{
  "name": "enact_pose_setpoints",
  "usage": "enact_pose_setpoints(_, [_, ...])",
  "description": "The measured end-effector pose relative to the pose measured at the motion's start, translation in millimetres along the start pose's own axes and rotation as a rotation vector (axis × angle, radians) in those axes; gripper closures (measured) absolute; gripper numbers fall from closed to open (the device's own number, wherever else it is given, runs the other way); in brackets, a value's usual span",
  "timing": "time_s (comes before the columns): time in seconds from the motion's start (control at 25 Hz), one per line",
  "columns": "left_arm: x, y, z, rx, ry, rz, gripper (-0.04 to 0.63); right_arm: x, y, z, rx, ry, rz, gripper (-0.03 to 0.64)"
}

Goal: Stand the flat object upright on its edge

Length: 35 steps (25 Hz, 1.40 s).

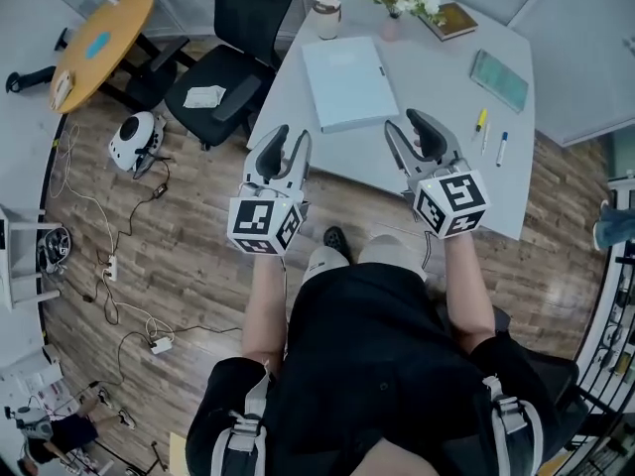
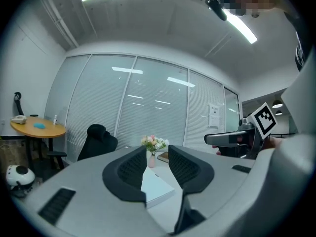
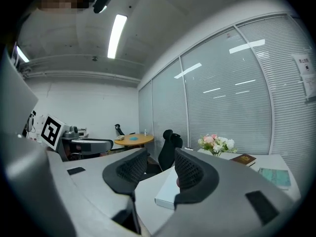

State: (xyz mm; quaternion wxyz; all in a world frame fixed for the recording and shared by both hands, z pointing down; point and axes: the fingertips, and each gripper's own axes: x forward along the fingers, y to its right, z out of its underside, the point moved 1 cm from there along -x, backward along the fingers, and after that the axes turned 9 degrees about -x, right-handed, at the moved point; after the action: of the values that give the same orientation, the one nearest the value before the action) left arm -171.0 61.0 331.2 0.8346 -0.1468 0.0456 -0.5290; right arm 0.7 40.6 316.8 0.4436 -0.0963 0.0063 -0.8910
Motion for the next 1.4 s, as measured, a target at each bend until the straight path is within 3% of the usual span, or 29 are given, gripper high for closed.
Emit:
enact_pose_setpoints(0.6, [78,-50,9,-0.017,-0.068,-0.006,0.420,73,49,30,0.061,-0.044,0.001,0.374])
enact_pose_setpoints(1.04, [164,-72,-12,0.007,-0.086,-0.038,0.407,141,128,32,0.104,-0.029,-0.011,0.348])
enact_pose_setpoints(1.4, [236,-90,3,-0.049,-0.128,-0.071,0.407,188,193,56,0.143,-0.067,-0.023,0.347])
